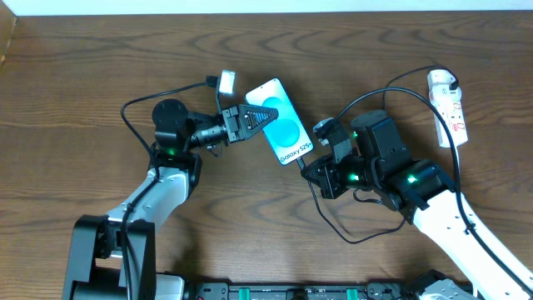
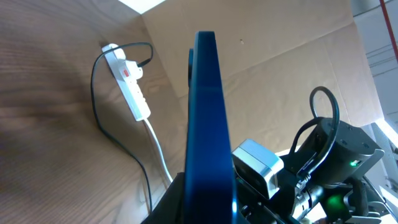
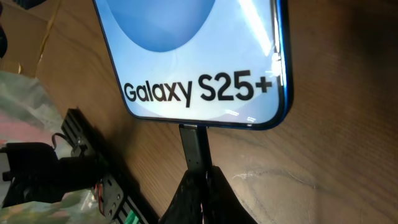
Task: Plug charger to phone and switch on socket
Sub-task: 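Push the black USB plug up into the phone's bottom port with the right gripper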
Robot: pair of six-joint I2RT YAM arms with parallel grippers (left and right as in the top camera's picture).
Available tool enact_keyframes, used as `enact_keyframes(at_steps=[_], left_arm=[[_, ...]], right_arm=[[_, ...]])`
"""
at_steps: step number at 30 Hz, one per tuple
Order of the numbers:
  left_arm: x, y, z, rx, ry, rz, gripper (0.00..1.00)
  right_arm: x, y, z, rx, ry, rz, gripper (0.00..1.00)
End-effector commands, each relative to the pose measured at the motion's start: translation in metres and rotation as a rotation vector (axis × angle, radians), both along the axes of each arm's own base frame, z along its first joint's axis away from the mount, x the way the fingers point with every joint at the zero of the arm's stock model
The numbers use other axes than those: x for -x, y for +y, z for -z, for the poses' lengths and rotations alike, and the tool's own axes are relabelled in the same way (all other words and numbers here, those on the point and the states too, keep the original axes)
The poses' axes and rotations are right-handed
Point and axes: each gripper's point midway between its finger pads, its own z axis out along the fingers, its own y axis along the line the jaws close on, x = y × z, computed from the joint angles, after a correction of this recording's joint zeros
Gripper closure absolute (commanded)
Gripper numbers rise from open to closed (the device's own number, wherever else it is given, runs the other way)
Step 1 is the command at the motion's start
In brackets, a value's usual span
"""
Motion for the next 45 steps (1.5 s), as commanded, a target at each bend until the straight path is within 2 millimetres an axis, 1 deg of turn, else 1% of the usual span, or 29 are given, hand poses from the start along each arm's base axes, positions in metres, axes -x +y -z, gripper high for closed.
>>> enact_keyframes(at_steps=[1, 3, 6, 9, 11, 14, 19, 21, 24, 28, 32, 35, 37, 43, 45], left_arm=[[0.054, -0.025, 0.003, -0.009, -0.013, 0.278, 0.93], [0.054, -0.025, 0.004, -0.01, -0.013, 0.277, 0.93], [0.054, -0.025, 0.005, -0.011, -0.004, 0.278, 0.93], [0.054, -0.024, 0.006, -0.012, -0.016, 0.277, 0.93], [0.054, -0.024, 0.006, -0.013, -0.023, 0.277, 0.93], [0.053, -0.024, 0.006, -0.014, -0.034, 0.272, 0.93], [0.042, -0.024, 0.006, -0.015, -0.034, 0.208, 0.93], [0.037, -0.024, 0.006, -0.014, -0.024, 0.177, 0.93], [0.027, -0.023, 0.006, -0.009, 0.008, 0.119, 0.93], [0.019, -0.022, 0.006, -0.006, 0.02, 0.072, 0.93], [0.018, -0.022, 0.006, -0.006, 0.02, 0.066, 0.93], [0.018, -0.022, 0.006, -0.004, 0.028, 0.066, 0.93], [0.018, -0.022, 0.006, -0.004, 0.03, 0.066, 0.93], [0.018, -0.022, 0.006, -0.003, 0.033, 0.066, 0.93], [0.017, -0.022, 0.006, 0.003, 0.066, 0.062, 0.93]], right_arm=[[-0.018, 0.012, -0.037, -0.077, -0.15, -0.029, 0.99], [-0.018, 0.015, -0.045, -0.103, -0.176, -0.042, 0.99], [-0.021, 0.011, -0.046, -0.084, -0.194, -0.021, 0.99], [-0.019, 0.009, -0.046, -0.08, -0.188, -0.021, 0.98], [-0.011, 0.005, -0.041, -0.063, -0.155, -0.022, 0.91], [-0.004, 0.001, -0.036, -0.043, -0.121, -0.023, 0.85], [-0.001, -0.001, -0.037, -0.037, -0.12, -0.025, 0.75], [0.0, -0.001, -0.035, -0.033, -0.114, -0.025, 0.72], [0.002, -0.002, -0.033, -0.027, -0.102, -0.026, 0.71], [0.002, -0.012, -0.022, 0.037, -0.08, 0.01, 0.71], [0.004, -0.026, -0.008, 0.121, -0.05, 0.053, 0.7], [0.006, -0.028, -0.006, 0.133, -0.038, 0.055, 0.72], [0.005, -0.028, -0.006, 0.132, -0.042, 0.055, 0.79], [0.001, -0.026, -0.009, 0.12, -0.061, 0.058, 0.98], [0.0, -0.025, -0.011, 0.115, -0.069, 0.058, 0.99]])
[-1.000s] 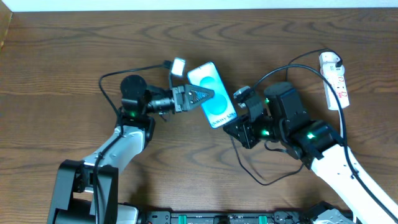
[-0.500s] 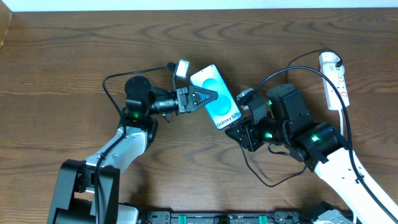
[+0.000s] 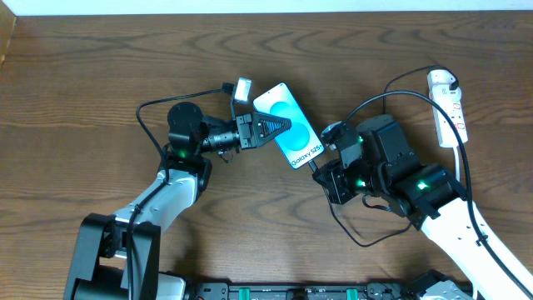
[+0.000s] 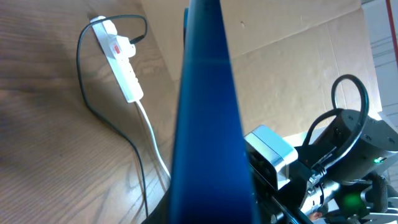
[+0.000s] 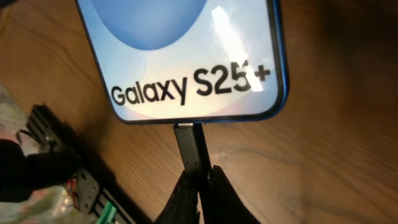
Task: Plug charger to phone and switch on socket
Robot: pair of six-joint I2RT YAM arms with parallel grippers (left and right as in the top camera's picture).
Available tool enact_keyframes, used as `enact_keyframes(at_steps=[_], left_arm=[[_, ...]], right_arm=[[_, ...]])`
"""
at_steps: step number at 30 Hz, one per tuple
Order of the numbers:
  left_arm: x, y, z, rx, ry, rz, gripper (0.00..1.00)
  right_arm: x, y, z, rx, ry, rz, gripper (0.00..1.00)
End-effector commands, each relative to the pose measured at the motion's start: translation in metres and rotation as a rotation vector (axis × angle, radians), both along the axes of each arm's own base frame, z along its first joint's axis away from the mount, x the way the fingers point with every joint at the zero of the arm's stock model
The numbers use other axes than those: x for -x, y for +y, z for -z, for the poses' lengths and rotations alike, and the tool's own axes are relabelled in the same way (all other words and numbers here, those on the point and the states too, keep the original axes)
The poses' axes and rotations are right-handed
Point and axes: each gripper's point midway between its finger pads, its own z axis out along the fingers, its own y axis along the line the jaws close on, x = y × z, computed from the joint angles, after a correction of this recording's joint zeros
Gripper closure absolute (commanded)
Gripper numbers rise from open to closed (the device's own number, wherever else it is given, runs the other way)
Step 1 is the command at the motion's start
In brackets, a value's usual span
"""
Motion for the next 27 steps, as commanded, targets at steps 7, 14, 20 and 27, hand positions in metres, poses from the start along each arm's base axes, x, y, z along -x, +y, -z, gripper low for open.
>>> enact_keyframes(at_steps=[7, 14, 20, 27], left_arm=[[0.004, -0.001, -0.003, 0.011, 0.027, 0.016, 0.92], [0.007, -0.002, -0.003, 0.008, 0.011, 0.034, 0.93], [-0.006, 0.001, -0.003, 0.009, 0.014, -0.042, 0.93], [-0.029, 0.006, -0.01, 0.027, 0.03, -0.166, 0.93]], right_arm=[[-0.018, 0.009, -0.027, -0.062, -0.116, 0.003, 0.99], [-0.023, 0.014, -0.035, -0.11, -0.114, 0.034, 0.99], [-0.012, 0.007, -0.027, -0.078, -0.06, 0.037, 0.78], [-0.008, -0.015, -0.053, -0.1, -0.111, 0.091, 0.47]])
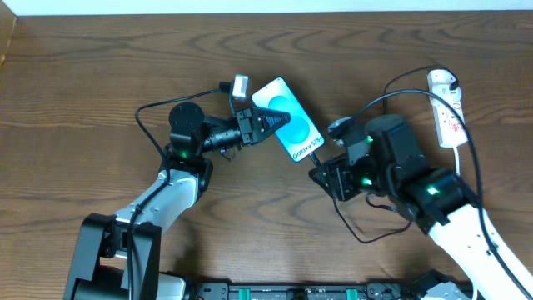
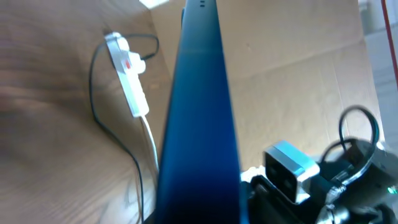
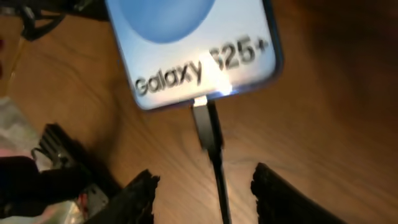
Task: Plug charger to phone and switch on socket
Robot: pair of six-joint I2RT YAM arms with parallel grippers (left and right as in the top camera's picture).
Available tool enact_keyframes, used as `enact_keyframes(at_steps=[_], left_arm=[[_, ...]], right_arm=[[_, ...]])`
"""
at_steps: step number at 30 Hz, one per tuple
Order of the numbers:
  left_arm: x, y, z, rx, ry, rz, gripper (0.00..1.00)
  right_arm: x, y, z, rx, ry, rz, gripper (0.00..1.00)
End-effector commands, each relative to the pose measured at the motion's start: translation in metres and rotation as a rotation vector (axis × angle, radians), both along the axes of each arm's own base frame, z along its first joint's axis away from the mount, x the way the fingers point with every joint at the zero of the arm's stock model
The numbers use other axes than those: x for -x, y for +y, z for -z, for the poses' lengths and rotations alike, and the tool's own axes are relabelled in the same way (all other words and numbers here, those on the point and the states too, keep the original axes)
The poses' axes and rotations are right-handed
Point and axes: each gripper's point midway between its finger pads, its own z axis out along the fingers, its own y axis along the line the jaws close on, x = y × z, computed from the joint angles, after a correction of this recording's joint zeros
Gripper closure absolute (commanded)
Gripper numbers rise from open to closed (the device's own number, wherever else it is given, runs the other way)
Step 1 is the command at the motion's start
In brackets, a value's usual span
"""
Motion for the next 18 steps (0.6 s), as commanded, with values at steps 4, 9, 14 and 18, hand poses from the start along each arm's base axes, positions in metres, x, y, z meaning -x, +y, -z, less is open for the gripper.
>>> enact_keyframes(at_steps=[4, 9, 14, 18], left_arm=[[-0.024, -0.002, -0.03, 0.029, -0.071, -0.104, 0.93], [-0.042, -0.011, -0.056, 0.019, -0.138, -0.165, 0.93], [-0.064, -0.027, -0.068, -0.118, -0.149, -0.21, 0.93], [-0.078, -0.031, -0.076, -0.27, -0.188, -0.274, 0.93]], right_arm=[[-0.004, -0.03, -0.061, -0.07, -0.195, 0.077, 0.37], [-0.01, -0.079, -0.095, -0.033, -0.369, 0.269, 0.25], [-0.005, -0.126, -0.119, 0.039, -0.506, 0.47, 0.15], [-0.003, -0.139, -0.121, 0.072, -0.527, 0.524, 0.15]])
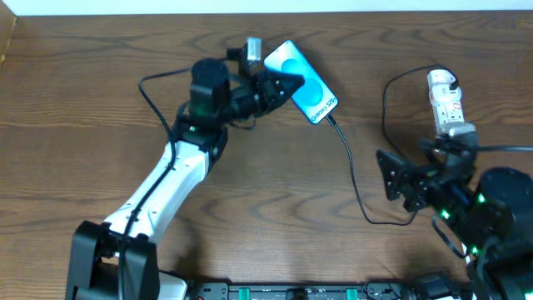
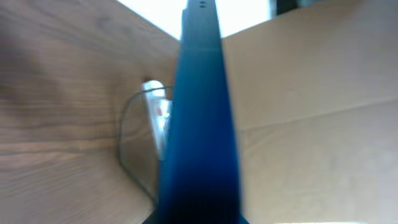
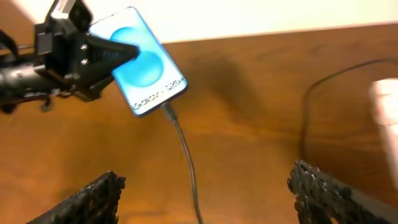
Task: Plug charger to phone and switch on socket
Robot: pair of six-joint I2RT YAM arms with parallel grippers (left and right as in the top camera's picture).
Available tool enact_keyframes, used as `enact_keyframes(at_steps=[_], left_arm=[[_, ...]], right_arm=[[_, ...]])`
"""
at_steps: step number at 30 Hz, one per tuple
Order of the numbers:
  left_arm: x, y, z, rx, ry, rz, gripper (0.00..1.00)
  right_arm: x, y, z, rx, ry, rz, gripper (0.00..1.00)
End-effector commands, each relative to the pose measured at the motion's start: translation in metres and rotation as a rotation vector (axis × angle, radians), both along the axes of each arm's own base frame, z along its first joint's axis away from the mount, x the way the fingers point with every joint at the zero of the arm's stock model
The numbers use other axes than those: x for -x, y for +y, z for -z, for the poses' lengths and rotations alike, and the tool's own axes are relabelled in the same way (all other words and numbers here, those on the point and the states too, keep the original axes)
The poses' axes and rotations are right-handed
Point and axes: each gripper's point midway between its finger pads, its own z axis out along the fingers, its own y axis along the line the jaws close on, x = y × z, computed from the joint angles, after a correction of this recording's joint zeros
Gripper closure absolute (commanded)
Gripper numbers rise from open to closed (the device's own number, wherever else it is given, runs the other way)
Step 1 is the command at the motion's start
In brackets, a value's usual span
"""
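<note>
The blue-edged phone [image 1: 305, 81], its screen lit, is held up off the table with my left gripper [image 1: 281, 84] shut on it. In the left wrist view the phone [image 2: 199, 118] stands edge-on and fills the middle. The black charger cable [image 1: 351, 172] hangs from the phone's lower end, its plug [image 3: 166, 109] seated in the port. My right gripper [image 1: 391, 178] is open and empty, well to the front right of the phone; its fingers [image 3: 93, 196] stand wide apart either side of the cable [image 3: 186, 158]. The white power strip [image 1: 446, 105] lies at the far right.
A brown wooden table [image 1: 83, 100] fills the scene. The cable loops from the power strip round behind my right arm [image 1: 479, 208]. A black rail [image 1: 291, 292] runs along the front edge. A cardboard wall [image 2: 311, 106] shows in the left wrist view.
My left gripper has carried the phone toward the back of the table and a little right, the cable still plugged in. The open right gripper has drawn far back from the phone, to the right.
First my right gripper was shut on the charger plug just under the phone held by my left gripper. Then the plug stood at the port. Then the right gripper was open with the plug seated. Now the phone is further back and the right gripper far off.
</note>
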Motion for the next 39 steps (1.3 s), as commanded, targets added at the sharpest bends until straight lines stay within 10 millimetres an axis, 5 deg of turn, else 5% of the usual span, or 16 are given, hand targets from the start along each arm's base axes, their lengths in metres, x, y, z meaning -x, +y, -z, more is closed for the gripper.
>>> enact_keyframes(at_steps=[1, 6, 11, 19, 23, 30, 39], left_arm=[[-0.022, -0.002, -0.041, -0.151, -0.22, -0.075, 0.93], [-0.036, -0.011, -0.027, -0.247, -0.161, -0.032, 0.93], [-0.035, -0.034, 0.035, -0.31, -0.011, 0.17, 0.93], [-0.003, -0.058, 0.141, -0.244, 0.221, 0.479, 0.93], [0.021, -0.062, 0.159, -0.138, 0.251, 0.629, 0.93], [0.034, -0.058, 0.184, -0.153, 0.253, 0.675, 0.93], [0.02, -0.041, 0.224, -0.396, 0.264, 0.569, 0.92]], right_arm=[[-0.004, -0.021, -0.007, 0.046, -0.028, 0.108, 0.16], [-0.005, -0.021, -0.007, 0.04, -0.027, 0.115, 0.16], [-0.004, -0.021, -0.005, 0.042, -0.02, 0.114, 0.16], [-0.005, -0.021, 0.001, 0.018, 0.018, 0.129, 0.15], [-0.008, -0.02, 0.009, 0.027, 0.049, 0.129, 0.15], [-0.021, -0.017, 0.026, 0.025, 0.128, 0.14, 0.14], [-0.037, -0.013, 0.034, 0.027, 0.15, 0.143, 0.09]])
